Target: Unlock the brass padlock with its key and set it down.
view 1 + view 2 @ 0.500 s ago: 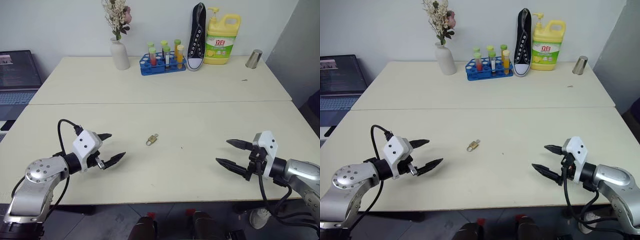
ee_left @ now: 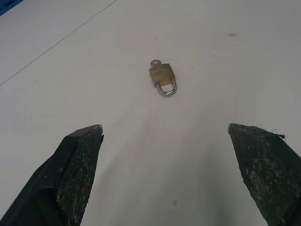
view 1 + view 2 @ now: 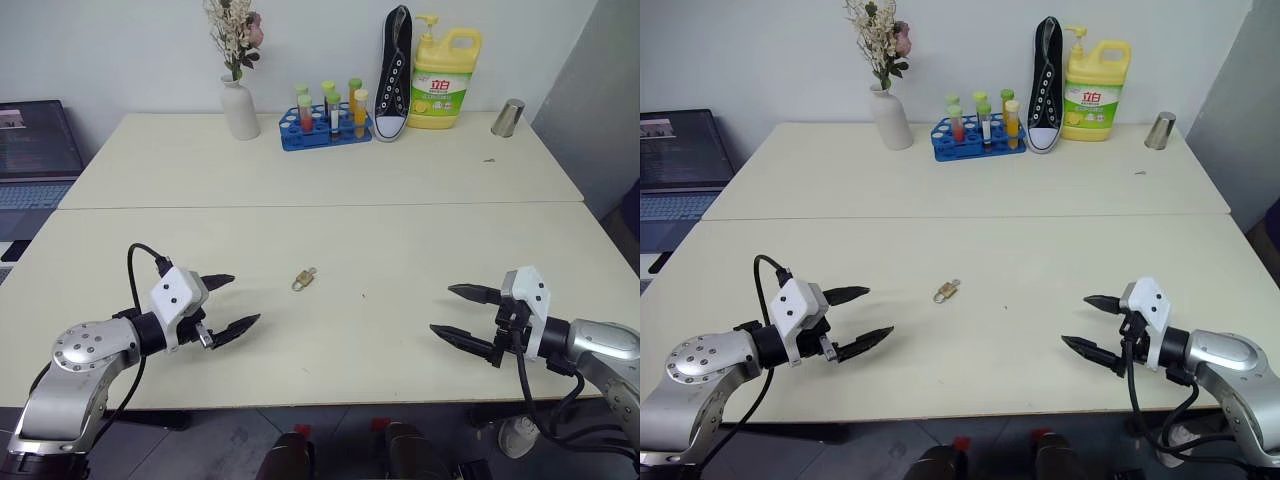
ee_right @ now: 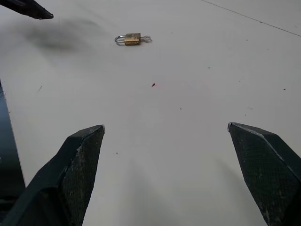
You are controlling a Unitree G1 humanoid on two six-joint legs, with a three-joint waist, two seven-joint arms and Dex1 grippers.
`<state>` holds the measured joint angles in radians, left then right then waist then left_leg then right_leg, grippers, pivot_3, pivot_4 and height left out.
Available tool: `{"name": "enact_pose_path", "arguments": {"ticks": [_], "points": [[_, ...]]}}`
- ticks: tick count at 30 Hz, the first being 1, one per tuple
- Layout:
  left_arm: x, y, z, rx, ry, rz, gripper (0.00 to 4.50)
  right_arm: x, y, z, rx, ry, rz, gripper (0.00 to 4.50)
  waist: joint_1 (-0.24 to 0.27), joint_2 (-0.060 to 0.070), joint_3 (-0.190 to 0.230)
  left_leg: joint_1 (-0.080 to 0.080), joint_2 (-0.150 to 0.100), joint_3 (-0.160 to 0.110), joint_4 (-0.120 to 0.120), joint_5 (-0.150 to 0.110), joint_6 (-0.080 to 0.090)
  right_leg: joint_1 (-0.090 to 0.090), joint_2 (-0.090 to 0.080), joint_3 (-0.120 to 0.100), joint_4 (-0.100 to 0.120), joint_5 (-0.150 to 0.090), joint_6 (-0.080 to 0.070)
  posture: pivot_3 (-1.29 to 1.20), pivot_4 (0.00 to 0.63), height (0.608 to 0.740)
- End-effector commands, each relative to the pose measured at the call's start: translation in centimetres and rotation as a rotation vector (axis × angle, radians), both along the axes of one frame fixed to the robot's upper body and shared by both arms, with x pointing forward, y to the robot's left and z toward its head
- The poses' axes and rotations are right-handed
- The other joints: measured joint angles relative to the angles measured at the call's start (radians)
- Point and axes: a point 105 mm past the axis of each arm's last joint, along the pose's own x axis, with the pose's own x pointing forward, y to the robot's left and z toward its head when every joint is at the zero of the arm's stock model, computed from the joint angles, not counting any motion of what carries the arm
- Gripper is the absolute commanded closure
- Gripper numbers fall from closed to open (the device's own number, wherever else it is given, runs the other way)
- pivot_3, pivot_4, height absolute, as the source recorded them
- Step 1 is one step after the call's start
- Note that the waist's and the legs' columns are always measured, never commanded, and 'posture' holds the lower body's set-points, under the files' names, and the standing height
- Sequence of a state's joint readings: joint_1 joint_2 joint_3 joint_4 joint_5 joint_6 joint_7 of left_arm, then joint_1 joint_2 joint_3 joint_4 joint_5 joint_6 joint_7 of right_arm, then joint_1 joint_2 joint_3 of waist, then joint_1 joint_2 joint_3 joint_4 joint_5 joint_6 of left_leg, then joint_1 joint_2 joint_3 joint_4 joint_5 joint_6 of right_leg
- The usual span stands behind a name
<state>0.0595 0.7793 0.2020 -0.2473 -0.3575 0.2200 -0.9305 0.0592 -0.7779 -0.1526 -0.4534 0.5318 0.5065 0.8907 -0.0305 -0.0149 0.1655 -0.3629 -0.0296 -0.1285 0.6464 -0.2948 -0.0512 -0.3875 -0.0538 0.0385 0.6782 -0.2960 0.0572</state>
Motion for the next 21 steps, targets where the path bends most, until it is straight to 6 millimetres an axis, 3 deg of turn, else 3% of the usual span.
{"name": "enact_pose_path", "arguments": {"ticks": [1, 10, 21], "points": [[0.8, -0.1, 2.4, -0.096, -0.08, 0.035, 0.0, 0.3, 0.2, 0.7, -0.007, -0.059, 0.001, 0.09, 0.001, 0.0, 0.0, 0.0, 0.0, 0.0, 0.0, 0.0, 0.0, 0.0, 0.0, 0.0, 0.0, 0.0, 0.0, 0.0, 0.15, 0.74], [2.0, -3.8, 2.0, -0.127, -0.081, 0.046, 0.0, 0.2, 1.2, 1.0, 0.03, -0.055, -0.003, 0.09, 0.001, 0.0, 0.0, 0.0, 0.0, 0.0, 0.0, 0.0, 0.0, 0.0, 0.0, 0.0, 0.0, 0.0, 0.0, 0.0, 0.15, 0.74], [6.8, -6.7, -2.2, -0.105, -0.015, 0.138, 0.0, -0.2, 2.8, 1.7, 0.039, -0.074, 0.005, 0.09, 0.001, -0.001, 0.0, 0.0, -0.001, 0.0, 0.001, 0.0, 0.0, 0.0, 0.0, 0.0, 0.0, 0.0, 0.0, 0.0, 0.15, 0.74]]}}
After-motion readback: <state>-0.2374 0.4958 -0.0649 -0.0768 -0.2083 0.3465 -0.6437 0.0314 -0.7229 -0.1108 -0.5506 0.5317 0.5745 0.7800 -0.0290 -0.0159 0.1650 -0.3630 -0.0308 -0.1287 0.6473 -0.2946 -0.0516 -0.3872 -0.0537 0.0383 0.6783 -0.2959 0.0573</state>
